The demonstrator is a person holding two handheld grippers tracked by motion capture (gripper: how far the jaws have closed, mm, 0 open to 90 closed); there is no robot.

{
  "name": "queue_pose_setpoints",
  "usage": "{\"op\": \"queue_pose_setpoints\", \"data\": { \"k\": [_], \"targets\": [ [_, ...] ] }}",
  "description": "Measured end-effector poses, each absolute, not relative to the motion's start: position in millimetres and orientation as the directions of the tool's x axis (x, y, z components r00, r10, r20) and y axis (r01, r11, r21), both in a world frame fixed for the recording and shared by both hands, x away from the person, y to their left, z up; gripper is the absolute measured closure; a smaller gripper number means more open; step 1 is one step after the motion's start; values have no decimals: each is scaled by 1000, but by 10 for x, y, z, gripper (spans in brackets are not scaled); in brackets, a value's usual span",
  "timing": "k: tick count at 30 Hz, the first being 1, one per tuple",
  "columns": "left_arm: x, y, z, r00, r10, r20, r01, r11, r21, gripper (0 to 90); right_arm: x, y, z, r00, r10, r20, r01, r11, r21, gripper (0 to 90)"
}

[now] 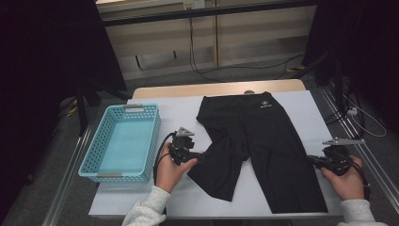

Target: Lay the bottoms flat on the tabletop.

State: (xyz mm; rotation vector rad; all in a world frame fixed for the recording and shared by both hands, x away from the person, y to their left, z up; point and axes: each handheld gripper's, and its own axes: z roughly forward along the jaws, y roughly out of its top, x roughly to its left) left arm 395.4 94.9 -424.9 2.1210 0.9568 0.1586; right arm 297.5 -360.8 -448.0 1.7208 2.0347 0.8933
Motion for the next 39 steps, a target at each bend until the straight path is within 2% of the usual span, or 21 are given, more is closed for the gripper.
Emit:
{"op": "queue_pose_setpoints", "data": {
  "k": [4,7,14,24,35,39],
  "targets": [
    [3954,952,-4258,702,685,-193,584,-400,706,214,2969,-3621,-4464,-215,968,128,748,79,659,884],
    [3962,954,-4280,705,682,-192,587,-411,697,213,2960,-3635,-4476,-220,970,100,736,98,669,821],
    [3987,968,-4328,700,691,-182,590,-415,693,214,2977,-3517,-4383,-266,961,81,660,120,741,535],
    [4009,1034,-4364,694,703,-155,577,-414,704,192,3109,-3154,-4328,-358,929,99,612,153,776,241],
    [4021,1096,-4440,712,689,-135,554,-433,711,240,3232,-2743,-4318,-446,888,110,595,202,778,209],
    [4063,1111,-4469,717,683,-137,555,-442,705,320,3290,-2625,-4337,-477,871,115,590,220,777,209]
  ]
}}
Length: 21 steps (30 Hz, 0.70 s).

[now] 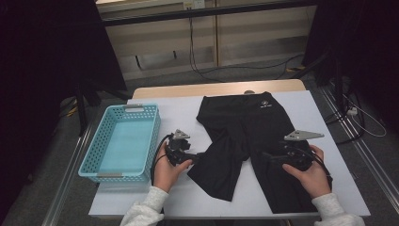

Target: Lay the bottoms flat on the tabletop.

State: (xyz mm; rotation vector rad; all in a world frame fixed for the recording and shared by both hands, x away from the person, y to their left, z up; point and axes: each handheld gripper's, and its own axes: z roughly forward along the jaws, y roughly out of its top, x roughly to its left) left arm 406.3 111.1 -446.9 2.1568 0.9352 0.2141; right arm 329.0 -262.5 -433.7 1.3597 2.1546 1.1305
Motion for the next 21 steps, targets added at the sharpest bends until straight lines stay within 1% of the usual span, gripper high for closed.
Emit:
{"op": "queue_pose_setpoints", "data": {
  "k": [8,11,13,15,17,19,21],
  "targets": [
    [4038,1053,-4529,750,656,-88,521,-503,690,385,3354,-2483,-4361,-516,850,102,578,259,774,204],
    [4005,1020,-4520,757,649,-80,516,-517,683,441,3336,-2450,-4363,-525,845,100,572,264,776,199],
    [3984,999,-4512,757,646,-99,527,-514,677,489,3327,-2439,-4364,-528,843,104,573,263,776,199],
    [3979,990,-4507,753,644,-136,547,-498,673,533,3331,-2438,-4362,-528,842,107,570,258,780,199],
    [3973,995,-4506,751,645,-144,553,-495,670,599,3341,-2437,-4360,-534,838,112,565,255,785,199],
    [3964,1003,-4510,742,649,-166,567,-477,671,633,3350,-2427,-4358,-531,839,120,568,246,785,199],
    [3953,1011,-4506,738,649,-181,579,-474,663,687,3363,-2415,-4366,-529,839,128,575,243,781,199]
  ]
}}
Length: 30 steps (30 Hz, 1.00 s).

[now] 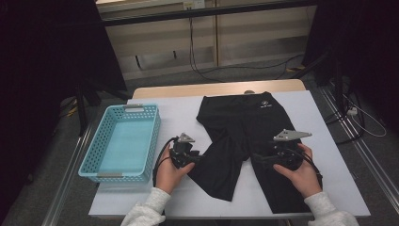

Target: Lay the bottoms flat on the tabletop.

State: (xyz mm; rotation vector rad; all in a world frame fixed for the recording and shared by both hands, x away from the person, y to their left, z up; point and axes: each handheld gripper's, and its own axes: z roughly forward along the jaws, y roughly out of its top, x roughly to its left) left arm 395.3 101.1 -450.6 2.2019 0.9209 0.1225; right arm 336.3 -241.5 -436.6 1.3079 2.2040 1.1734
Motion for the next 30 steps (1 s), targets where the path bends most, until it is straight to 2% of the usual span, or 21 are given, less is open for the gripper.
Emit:
{"op": "queue_pose_setpoints", "data": {
  "k": [8,14,23,30],
  "targets": [
    [3896,951,-4495,750,632,-198,584,-490,647,778,3387,-2361,-4379,-556,821,130,568,261,780,199],
    [3885,943,-4494,740,634,-225,605,-481,634,887,3396,-2333,-4395,-565,815,131,578,277,768,194],
    [3885,1081,-4263,716,646,-263,615,-407,676,899,3390,-2332,-4386,-566,813,136,576,272,771,193],
    [3873,1114,-4257,707,646,-287,629,-390,672,899,3377,-2261,-4349,-585,800,130,559,282,780,193]
  ]
}}
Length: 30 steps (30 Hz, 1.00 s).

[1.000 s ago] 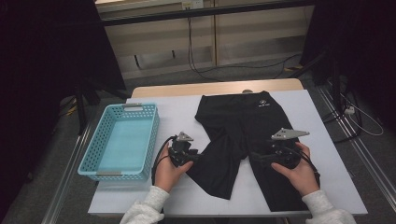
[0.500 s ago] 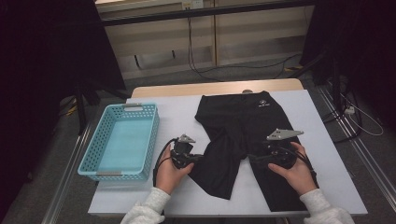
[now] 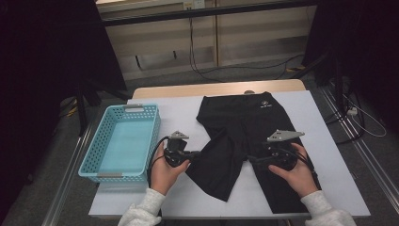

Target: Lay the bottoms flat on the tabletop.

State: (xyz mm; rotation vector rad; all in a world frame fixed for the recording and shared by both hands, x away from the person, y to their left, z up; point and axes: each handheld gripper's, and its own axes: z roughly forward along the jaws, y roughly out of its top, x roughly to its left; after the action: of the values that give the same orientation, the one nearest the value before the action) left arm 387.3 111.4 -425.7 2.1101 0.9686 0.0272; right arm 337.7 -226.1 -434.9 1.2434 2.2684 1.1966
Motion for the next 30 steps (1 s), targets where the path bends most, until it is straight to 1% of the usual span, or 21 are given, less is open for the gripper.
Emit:
{"op": "queue_pose_setpoints", "data": {
  "k": [11,15,16,19,30],
  "targets": [
    [3863,1121,-4222,701,647,-302,638,-378,671,898,3344,-2058,-4322,-633,765,117,533,321,783,192],
    [3843,1146,-4191,699,651,-296,632,-367,683,898,3353,-1959,-4310,-654,749,103,519,346,782,193],
    [3841,1165,-4179,705,646,-294,631,-380,676,899,3360,-1933,-4305,-658,746,103,517,349,782,193],
    [3840,1228,-4185,688,665,-291,639,-366,676,899,3383,-1849,-4294,-669,737,93,509,363,781,195],
    [3772,1263,-4155,681,676,-281,639,-361,679,897,3405,-1592,-4247,-717,694,68,473,414,778,295]
  ]
}}
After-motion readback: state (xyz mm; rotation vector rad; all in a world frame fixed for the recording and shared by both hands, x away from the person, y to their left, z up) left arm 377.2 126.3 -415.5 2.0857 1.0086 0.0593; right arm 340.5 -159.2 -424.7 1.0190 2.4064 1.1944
